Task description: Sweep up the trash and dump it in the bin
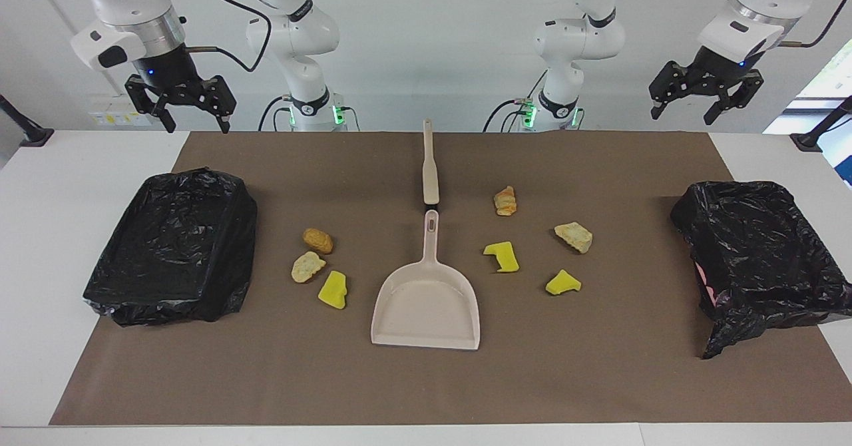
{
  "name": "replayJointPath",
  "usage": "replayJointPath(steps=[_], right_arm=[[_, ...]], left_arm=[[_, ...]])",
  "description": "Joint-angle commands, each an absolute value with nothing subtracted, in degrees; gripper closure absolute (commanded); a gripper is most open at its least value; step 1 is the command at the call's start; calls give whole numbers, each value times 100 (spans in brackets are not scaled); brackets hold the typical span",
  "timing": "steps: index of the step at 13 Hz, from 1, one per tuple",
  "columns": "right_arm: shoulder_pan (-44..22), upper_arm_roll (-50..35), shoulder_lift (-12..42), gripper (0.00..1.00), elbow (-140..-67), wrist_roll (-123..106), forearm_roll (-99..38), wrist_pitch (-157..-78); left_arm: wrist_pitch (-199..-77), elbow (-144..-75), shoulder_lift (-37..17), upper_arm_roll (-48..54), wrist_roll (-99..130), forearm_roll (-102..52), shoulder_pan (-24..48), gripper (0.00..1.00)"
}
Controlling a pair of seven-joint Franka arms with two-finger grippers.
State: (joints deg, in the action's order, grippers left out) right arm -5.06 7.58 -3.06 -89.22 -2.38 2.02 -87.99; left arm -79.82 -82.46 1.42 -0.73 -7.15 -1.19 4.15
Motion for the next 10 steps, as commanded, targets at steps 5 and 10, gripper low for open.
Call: replayJointPath(steps=[5,10], right_arm=[[-483,756,-343,0,-8982,-123,105,-8842],[-483,756,-343,0,-8991,-132,105,-8842]], left_arm=[[-7849,-8288,220,-114,-712,-35,475,0],[-7936,-8349,255,-114,-668,-35,475,0]])
